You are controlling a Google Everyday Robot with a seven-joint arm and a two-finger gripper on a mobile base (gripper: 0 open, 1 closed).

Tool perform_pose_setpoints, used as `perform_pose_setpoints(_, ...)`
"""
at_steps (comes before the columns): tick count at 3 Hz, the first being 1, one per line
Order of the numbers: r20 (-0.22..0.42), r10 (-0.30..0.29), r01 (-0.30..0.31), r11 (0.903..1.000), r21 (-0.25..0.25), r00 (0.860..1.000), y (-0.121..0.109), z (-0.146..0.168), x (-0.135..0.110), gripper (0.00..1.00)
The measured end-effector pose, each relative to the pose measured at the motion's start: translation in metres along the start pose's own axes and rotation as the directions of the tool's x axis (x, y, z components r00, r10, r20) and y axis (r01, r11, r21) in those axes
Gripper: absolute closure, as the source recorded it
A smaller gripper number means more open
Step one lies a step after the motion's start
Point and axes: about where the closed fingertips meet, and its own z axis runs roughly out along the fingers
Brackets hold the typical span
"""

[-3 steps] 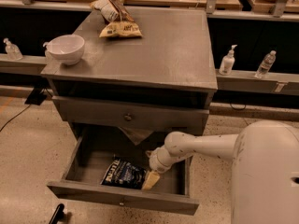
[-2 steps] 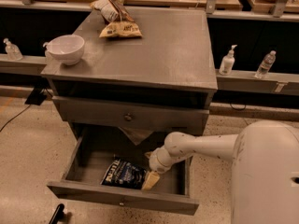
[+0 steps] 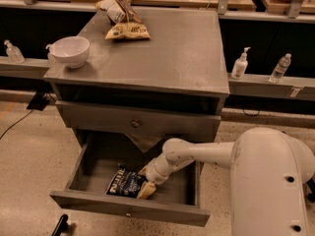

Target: Pick blue chip bag from middle drawer and place on counter

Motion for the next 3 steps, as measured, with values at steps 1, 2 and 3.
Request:
perform_pose_setpoints(1,0.040,-0.018,0.021,0.9982,-0.057,0.999,0.001,0.018,-0.016,0.53)
perform_pose_setpoints(2,0.058,-0.018,0.022,0.9973,-0.070,0.998,0.001,0.021,-0.022,0.76)
perform_pose_setpoints(3,0.119,-0.087,0.087,0.9962,0.005,0.989,-0.008,-0.022,-0.048,0.99)
